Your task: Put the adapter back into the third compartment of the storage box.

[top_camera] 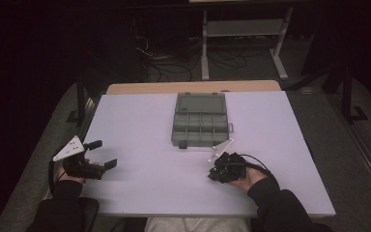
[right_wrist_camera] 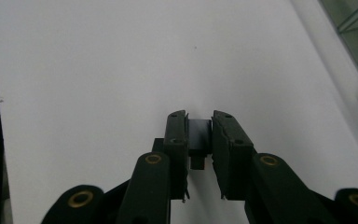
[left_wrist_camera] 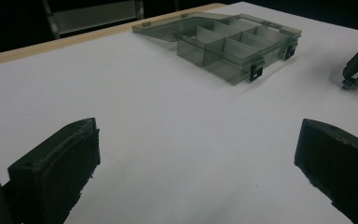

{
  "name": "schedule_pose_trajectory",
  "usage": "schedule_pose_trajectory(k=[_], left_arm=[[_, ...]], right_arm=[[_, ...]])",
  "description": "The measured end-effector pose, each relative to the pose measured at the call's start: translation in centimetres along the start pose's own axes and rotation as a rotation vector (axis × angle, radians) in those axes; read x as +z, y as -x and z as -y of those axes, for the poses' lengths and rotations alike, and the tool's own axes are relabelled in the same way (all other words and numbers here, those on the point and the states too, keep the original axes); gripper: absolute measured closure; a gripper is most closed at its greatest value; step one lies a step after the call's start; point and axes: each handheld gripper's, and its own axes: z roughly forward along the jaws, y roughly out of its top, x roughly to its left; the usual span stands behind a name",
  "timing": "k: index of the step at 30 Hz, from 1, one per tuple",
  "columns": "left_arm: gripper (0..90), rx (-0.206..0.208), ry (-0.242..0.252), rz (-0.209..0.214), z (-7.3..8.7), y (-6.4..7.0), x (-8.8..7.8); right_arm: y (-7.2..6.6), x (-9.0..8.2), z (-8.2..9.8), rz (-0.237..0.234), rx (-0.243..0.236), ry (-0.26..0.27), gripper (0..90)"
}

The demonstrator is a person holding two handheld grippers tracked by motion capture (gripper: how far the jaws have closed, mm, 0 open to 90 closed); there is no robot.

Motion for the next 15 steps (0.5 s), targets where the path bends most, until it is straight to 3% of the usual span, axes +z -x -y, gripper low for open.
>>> schedule_pose_trajectory(k=[15], left_arm=[[0.0,0.0,-0.001,-0.001,0.0,0.0,0.0]], right_arm=[[0.5,-1.6,-1.3,0.004,-0.005,0.054,74.7]])
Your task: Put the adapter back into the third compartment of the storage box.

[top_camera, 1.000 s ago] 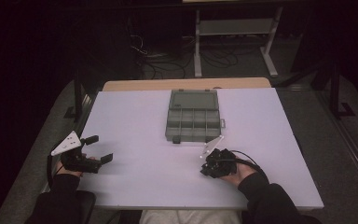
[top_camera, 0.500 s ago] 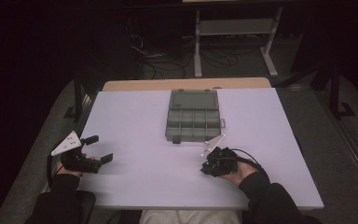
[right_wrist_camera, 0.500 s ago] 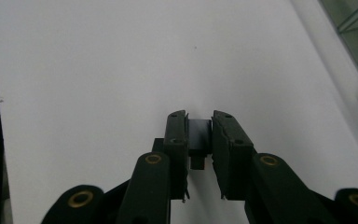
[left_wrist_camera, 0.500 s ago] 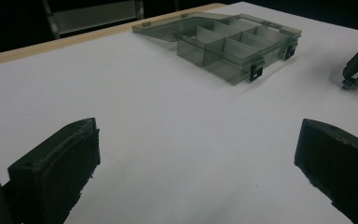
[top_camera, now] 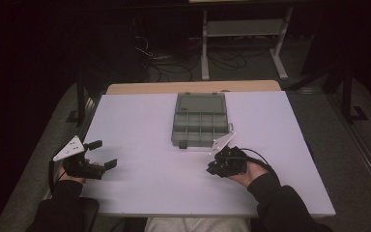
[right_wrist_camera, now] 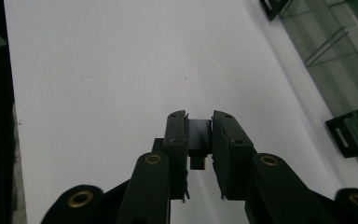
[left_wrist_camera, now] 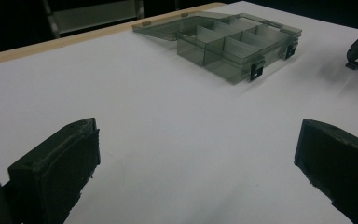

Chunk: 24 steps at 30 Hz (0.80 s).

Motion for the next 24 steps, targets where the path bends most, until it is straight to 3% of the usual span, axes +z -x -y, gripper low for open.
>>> schedule_pose_trajectory(k=[16,24], left_arm=[[0.0,-0.003,-0.001,0.0,0.0,0.0,0.0],[0.0,-0.004,-0.002,0.002,0.0,0.0,0.1]], right_arm=[[1.1,-0.4,-1.2,0.004,0.003,0.01,74.7],[1.7,-0.7,-2.4,0.015,-0.017,0.009,74.7]])
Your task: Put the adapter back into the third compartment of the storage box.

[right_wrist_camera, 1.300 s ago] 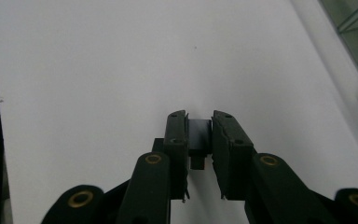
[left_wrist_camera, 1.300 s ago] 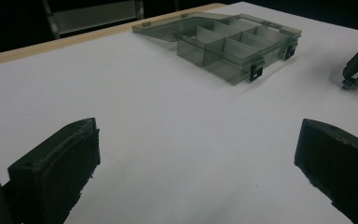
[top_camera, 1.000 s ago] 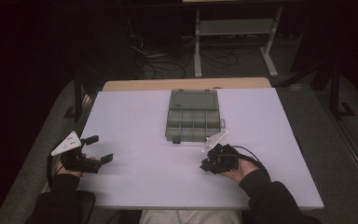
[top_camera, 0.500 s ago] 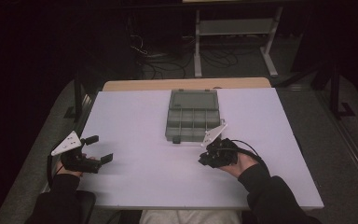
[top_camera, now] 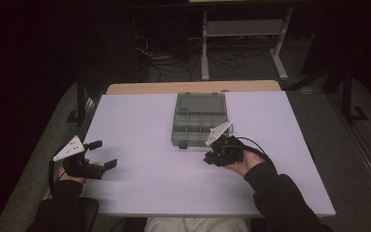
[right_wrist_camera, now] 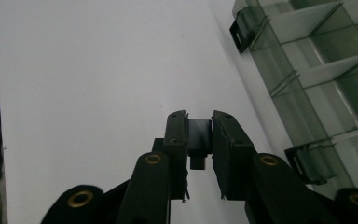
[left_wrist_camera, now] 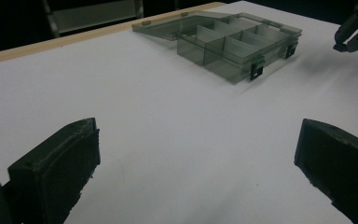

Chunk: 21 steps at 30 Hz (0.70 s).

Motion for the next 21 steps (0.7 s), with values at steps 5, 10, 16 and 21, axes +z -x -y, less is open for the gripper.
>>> schedule_pose_trajectory(k=[5,10,16,21], left_arm=[[0.0,0.0,-0.001,0.0,0.0,0.0,0.0],[0.0,0.001,-0.002,0.001,0.0,0.0,0.0],[0.0,0.001,-0.004,0.004,0.0,0.0,0.0],[0.0,-0.001,-0.005,0.005,0.0,-0.1,0.0]], right_arm=[[0.5,0.0,-0.6,0.003,-0.005,0.005,74.7],[1.1,0.3,-1.3,0.011,-0.013,-0.001,74.7],[2.1,-0.1,-1.5,0.031,0.002,0.018,74.7],[3.1,-0.4,-1.5,0.038,0.028,0.044,74.7]])
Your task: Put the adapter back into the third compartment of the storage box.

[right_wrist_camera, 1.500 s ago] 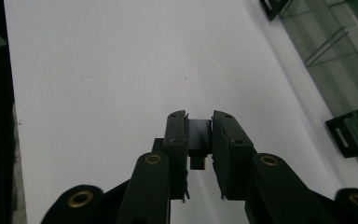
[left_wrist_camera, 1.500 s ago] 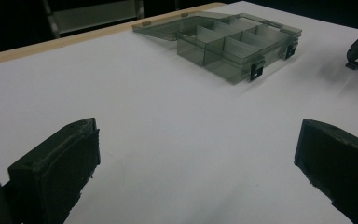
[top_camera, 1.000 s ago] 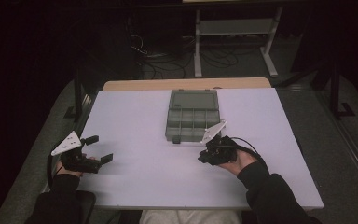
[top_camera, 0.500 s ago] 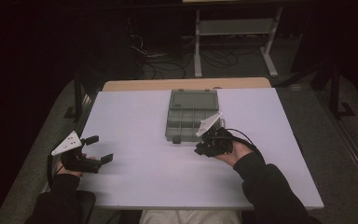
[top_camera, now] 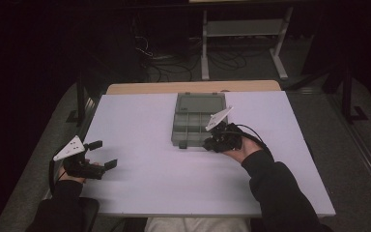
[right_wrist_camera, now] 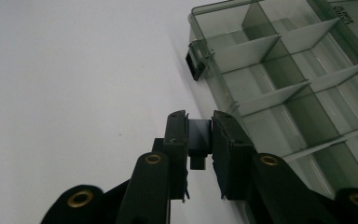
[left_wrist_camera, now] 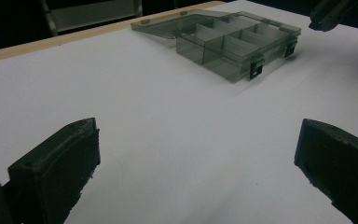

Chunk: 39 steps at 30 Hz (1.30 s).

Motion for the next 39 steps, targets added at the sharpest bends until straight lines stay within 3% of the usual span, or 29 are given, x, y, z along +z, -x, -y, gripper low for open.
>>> schedule_pose_trajectory(k=[20,29,39], left_arm=[[0.0,-0.001,0.004,0.0,0.0,0.0,0.0],[0.0,-0.001,0.002,0.003,0.0,0.0,0.0],[0.0,-0.004,0.007,0.004,0.0,0.0,0.0]], right_arm=[[2.4,-0.5,-1.8,0.046,0.004,-0.017,74.7],[3.4,0.4,-2.2,0.063,0.014,-0.027,74.8],[4.6,1.0,-4.0,0.081,0.014,-0.061,74.8]])
